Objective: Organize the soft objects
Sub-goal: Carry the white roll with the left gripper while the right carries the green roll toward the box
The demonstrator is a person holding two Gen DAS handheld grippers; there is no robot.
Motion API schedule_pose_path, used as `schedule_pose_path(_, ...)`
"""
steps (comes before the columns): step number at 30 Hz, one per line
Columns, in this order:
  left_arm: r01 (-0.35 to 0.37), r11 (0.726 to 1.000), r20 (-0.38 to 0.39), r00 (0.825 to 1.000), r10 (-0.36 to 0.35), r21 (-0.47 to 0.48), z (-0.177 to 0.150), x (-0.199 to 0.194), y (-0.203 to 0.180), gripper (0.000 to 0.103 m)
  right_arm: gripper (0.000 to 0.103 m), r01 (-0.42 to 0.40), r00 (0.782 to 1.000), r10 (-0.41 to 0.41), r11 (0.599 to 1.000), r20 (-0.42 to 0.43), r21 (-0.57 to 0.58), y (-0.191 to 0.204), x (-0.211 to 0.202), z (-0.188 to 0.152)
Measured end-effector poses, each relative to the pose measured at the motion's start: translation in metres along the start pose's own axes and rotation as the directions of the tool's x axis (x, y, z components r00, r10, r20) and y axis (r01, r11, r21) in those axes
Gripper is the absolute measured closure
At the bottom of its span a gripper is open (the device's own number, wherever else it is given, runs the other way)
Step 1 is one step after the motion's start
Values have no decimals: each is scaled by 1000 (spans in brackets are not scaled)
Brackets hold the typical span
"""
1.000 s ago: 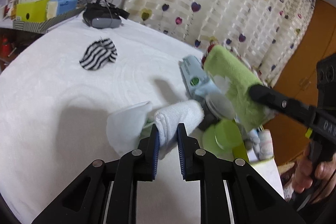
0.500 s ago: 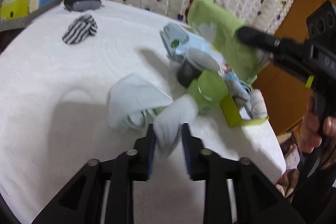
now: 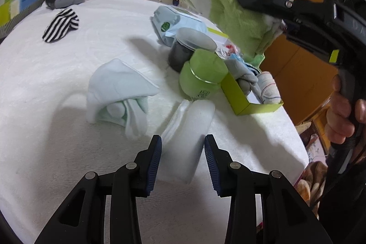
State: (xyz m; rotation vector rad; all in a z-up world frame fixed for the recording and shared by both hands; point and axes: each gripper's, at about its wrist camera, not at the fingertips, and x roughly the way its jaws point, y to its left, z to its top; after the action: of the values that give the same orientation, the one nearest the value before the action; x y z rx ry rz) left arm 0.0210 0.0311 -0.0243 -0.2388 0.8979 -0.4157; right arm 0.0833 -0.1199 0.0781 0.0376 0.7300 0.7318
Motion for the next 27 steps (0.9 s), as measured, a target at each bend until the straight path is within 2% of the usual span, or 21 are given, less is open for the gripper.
schedule_pose_path(5, -54, 998, -11, 998, 55, 38, 4, 12, -5, 58, 81, 1, 1000, -1, 1000, 7, -1, 1, -6, -2)
schedule_pose_path(9, -117, 988, -18, 993, 119, 100, 2, 20, -12, 58, 81, 6, 1000, -6, 1000, 19, 3, 0, -13, -4)
schedule_pose_path(10, -133, 985, -14, 991, 136, 110, 1, 20, -15, 59, 81, 8, 1000, -8, 1000, 22, 6, -1, -15, -5)
schedule_pose_path(12, -147, 981, -5, 989, 149, 130, 1, 19, -20, 80, 81, 12, 1000, -12, 1000, 27, 9, -3, -19, -6)
schedule_pose_path(14, -153, 979, 8, 988, 153, 134, 0, 16, -23, 85, 81, 13, 999, -14, 1000, 33, 11, -4, -23, -8)
schedule_pose_path(20, -142, 984, 95, 987, 132, 107, 6, -10, -34, 86, 81, 15, 999, -16, 1000, 50, 19, -7, -32, -14)
schedule_pose_path(27, -156, 987, 189, 971, 149, 26, 24, -35, -41, 86, 81, 30, 995, -33, 999, 94, 40, -17, -51, -21)
